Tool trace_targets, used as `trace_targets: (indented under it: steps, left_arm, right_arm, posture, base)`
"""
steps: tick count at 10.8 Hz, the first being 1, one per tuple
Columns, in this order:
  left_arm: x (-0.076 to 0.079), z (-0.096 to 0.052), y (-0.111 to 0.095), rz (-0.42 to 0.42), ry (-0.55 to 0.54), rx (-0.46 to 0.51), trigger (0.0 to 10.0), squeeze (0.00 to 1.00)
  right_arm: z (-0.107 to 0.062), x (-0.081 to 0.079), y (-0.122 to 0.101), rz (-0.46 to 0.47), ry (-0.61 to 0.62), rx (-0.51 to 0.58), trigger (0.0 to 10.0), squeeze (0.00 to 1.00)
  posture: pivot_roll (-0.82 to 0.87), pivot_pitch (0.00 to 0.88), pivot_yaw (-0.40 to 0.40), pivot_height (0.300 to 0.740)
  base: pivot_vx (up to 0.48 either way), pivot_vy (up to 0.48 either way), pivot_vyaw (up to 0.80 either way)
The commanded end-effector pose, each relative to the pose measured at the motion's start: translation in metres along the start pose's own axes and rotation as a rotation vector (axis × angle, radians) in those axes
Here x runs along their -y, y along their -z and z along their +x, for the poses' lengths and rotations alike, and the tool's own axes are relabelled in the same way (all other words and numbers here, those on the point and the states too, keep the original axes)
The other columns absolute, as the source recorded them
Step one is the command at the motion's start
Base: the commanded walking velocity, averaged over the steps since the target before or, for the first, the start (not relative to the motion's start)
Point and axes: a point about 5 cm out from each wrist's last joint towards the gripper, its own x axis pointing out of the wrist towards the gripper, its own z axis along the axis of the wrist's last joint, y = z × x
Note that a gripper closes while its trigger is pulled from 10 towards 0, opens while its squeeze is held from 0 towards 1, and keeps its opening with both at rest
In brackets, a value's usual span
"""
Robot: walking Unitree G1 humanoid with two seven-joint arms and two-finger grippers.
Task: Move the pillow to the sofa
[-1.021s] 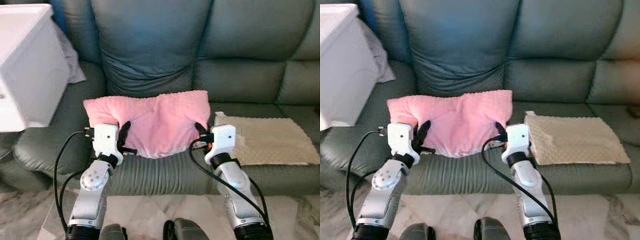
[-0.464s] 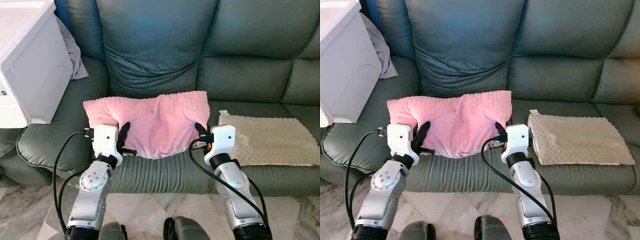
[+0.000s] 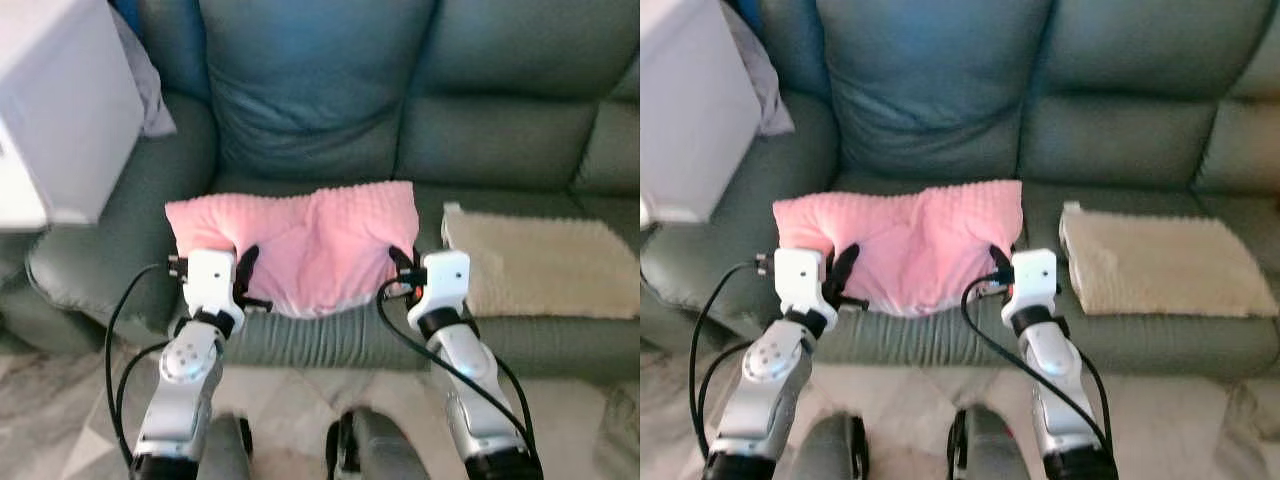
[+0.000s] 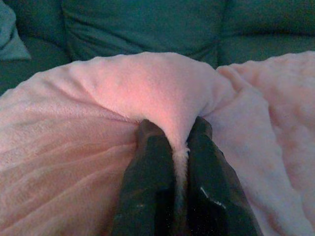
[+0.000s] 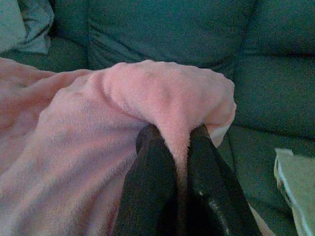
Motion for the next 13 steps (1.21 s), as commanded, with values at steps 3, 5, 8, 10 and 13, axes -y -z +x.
trace_targets:
  steps: [3,5,8,10,13]
  left_arm:
    - [0.0049,0.0000,-0.0058,-0.001,0.029,0.024,10.0,0.00]
    - [0.0050,-0.0001,-0.0074,-0.004,0.036,0.030,10.0,0.00]
    - [0.0056,0.0000,-0.0082,0.000,0.030,0.037,10.0,0.00]
    - [0.0058,0.0001,-0.0089,0.005,0.029,0.042,10.0,0.00]
    - [0.0048,0.0003,-0.0091,0.011,0.026,0.044,10.0,0.00]
  right_arm:
    - [-0.0009,-0.0022,-0.0012,0.003,-0.007,0.008,10.0,0.00]
    - [-0.0014,-0.0017,0.0001,0.002,-0.004,0.005,10.0,0.00]
    - [-0.0011,-0.0006,0.0004,-0.002,-0.005,0.003,10.0,0.00]
    - [-0.0001,-0.0008,0.0005,-0.010,-0.013,0.002,10.0,0.00]
    - [0.0001,-0.0010,0.0011,-0.015,-0.017,0.000,10.0,0.00]
  posture:
    - [-0.02,0.157,-0.059,0.603]
    - [-0.02,0.157,-0.057,0.603]
    - [-0.02,0.156,-0.062,0.603]
    - [-0.02,0.153,-0.064,0.603]
    - [-0.02,0.154,-0.063,0.603]
  base:
    - [0.000,0.000,0.00]
    - [0.000,0.000,0.00]
    - [0.000,0.000,0.00]
    - [0.148,0.000,0.00]
    - [0.349,0.000,0.00]
